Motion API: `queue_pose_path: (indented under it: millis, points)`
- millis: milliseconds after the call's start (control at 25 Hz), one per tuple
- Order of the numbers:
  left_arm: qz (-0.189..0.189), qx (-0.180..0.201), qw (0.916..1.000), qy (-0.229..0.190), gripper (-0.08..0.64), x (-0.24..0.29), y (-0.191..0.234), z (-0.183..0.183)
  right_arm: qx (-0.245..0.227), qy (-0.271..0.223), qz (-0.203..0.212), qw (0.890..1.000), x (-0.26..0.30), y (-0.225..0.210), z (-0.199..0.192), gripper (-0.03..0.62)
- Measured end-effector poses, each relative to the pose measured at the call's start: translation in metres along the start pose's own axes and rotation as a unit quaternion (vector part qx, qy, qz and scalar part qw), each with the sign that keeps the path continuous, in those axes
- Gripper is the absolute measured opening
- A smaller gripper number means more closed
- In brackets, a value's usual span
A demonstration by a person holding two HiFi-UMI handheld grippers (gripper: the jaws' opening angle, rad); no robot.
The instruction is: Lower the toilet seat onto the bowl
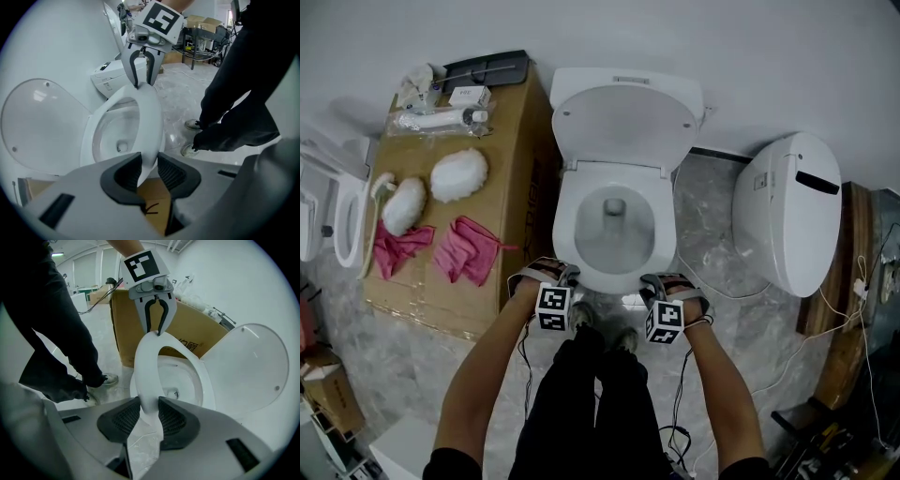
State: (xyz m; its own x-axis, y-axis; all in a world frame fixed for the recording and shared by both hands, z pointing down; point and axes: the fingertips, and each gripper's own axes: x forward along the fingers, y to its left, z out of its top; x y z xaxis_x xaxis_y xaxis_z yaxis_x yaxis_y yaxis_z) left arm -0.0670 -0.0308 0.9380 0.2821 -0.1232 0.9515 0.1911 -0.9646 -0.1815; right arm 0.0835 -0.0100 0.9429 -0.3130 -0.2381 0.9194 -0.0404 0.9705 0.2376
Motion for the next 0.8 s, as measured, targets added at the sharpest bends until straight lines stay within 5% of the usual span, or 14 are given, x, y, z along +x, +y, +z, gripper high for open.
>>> queue_pose_path:
  millis: [800]
  points:
    - [-0.027, -0.028, 0.9992, -0.011, 0.112, 0.089, -0.04, -0.021, -0.01, 0.026, 0.032, 0.999, 0.089, 0.048, -0.028, 0.152]
